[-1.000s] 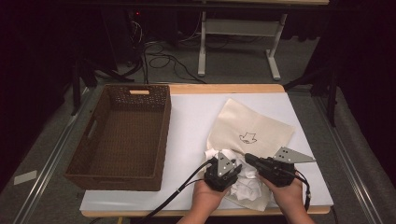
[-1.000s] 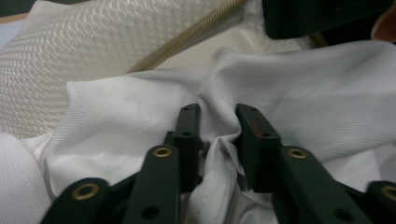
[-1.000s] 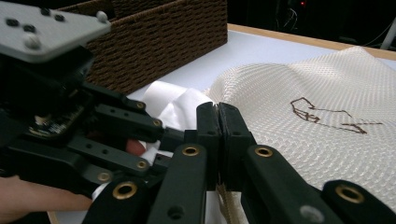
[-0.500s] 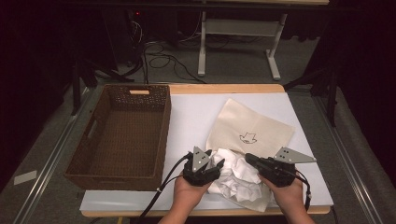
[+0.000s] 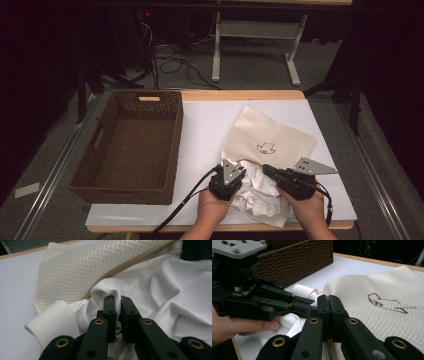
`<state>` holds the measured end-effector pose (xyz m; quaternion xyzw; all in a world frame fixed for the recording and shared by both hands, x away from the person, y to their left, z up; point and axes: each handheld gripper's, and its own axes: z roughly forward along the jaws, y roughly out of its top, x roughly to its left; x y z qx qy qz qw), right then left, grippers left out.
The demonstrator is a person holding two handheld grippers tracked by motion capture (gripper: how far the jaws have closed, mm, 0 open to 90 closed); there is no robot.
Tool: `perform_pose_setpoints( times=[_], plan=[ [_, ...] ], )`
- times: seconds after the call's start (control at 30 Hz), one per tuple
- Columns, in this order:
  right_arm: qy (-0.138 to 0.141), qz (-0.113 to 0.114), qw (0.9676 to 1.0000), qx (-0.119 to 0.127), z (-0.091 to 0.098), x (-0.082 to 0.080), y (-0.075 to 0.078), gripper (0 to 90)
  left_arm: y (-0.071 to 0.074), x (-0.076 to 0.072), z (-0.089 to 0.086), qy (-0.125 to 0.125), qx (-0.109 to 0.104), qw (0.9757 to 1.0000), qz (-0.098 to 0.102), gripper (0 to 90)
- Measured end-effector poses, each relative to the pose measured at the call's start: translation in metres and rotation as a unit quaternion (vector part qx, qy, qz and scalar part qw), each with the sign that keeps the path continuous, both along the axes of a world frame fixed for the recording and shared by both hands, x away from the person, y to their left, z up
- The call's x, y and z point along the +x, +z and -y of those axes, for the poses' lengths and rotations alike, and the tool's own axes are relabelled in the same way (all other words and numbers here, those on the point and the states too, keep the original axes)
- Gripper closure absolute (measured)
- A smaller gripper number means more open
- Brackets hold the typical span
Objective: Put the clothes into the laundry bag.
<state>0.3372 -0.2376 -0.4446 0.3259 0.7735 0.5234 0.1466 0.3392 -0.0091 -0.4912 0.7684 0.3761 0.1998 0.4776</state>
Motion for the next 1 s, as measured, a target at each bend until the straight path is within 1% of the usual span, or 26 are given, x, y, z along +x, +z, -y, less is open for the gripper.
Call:
perform_pose_setpoints(
  times=[0.13, 0.2, 0.3, 0.37, 0.4, 0.43, 0.5, 0.6, 0.63, 0.7, 0.73, 0.77, 0.83, 0.9, 0.97, 1.0],
  plan=[
    [0.000, 0.002, 1.0000, 0.003, 0.001, -0.001, 0.001, 89.9, -0.002, 0.004, 0.006, 0.004, 0.010, 0.9999, -0.008, 82.8],
    [0.000, 0.002, 1.0000, 0.002, 0.001, -0.001, 0.001, 89.8, -0.002, 0.005, 0.006, 0.007, 0.007, 0.9999, -0.010, 81.7],
    [0.001, 0.001, 1.0000, 0.004, 0.001, 0.000, 0.001, 89.8, -0.002, 0.006, 0.006, 0.008, 0.010, 0.9998, -0.013, 79.3],
    [0.004, 0.003, 1.0000, 0.003, 0.000, 0.000, 0.000, 89.9, -0.002, 0.007, 0.007, 0.012, 0.013, 0.9996, -0.020, 77.8],
    [0.005, 0.002, 1.0000, 0.003, -0.001, -0.001, 0.001, 89.9, -0.002, 0.008, 0.008, 0.014, 0.011, 0.9996, -0.024, 77.2],
    [0.004, 0.002, 1.0000, 0.002, -0.001, -0.001, 0.001, 89.9, -0.002, 0.008, 0.009, 0.013, 0.016, 0.9995, -0.024, 77.0],
    [0.005, 0.004, 1.0000, 0.003, -0.001, -0.001, 0.001, 89.9, -0.003, 0.009, 0.010, 0.014, 0.019, 0.9994, -0.025, 76.2],
    [0.004, 0.004, 1.0000, 0.004, 0.000, -0.001, 0.001, 89.9, -0.004, 0.009, 0.010, 0.015, 0.011, 0.9995, -0.027, 74.3],
    [0.005, 0.005, 1.0000, 0.003, 0.000, -0.001, 0.001, 89.9, -0.004, 0.009, 0.009, 0.017, 0.013, 0.9995, -0.023, 73.2],
    [0.004, 0.005, 1.0000, 0.003, 0.000, -0.001, 0.001, 89.8, -0.004, 0.007, 0.005, 0.016, 0.005, 0.9997, -0.015, 68.9],
    [0.003, 0.005, 1.0000, 0.003, 0.001, -0.001, 0.001, 89.9, -0.004, 0.006, 0.002, 0.017, -0.004, 0.9998, -0.008, 67.0],
    [0.002, 0.005, 1.0000, 0.004, 0.001, -0.002, 0.001, 89.8, -0.003, 0.003, -0.002, 0.015, -0.018, 0.9997, 0.005, 62.9],
    [0.001, 0.005, 1.0000, 0.006, 0.004, -0.001, 0.001, 89.8, -0.002, -0.004, -0.011, 0.012, -0.038, 0.9989, 0.026, 53.8],
    [0.000, 0.003, 1.0000, 0.007, 0.005, -0.001, 0.000, 89.8, -0.001, -0.012, -0.019, 0.011, -0.045, 0.9980, 0.042, 48.0],
    [0.000, 0.004, 1.0000, 0.007, 0.006, -0.001, 0.000, 89.9, -0.001, -0.019, -0.027, 0.005, -0.054, 0.9975, 0.045, 43.1],
    [0.000, 0.004, 1.0000, 0.007, 0.006, -0.001, 0.000, 89.8, -0.001, -0.023, -0.029, 0.002, -0.058, 0.9974, 0.042, 41.0]
  ],
)
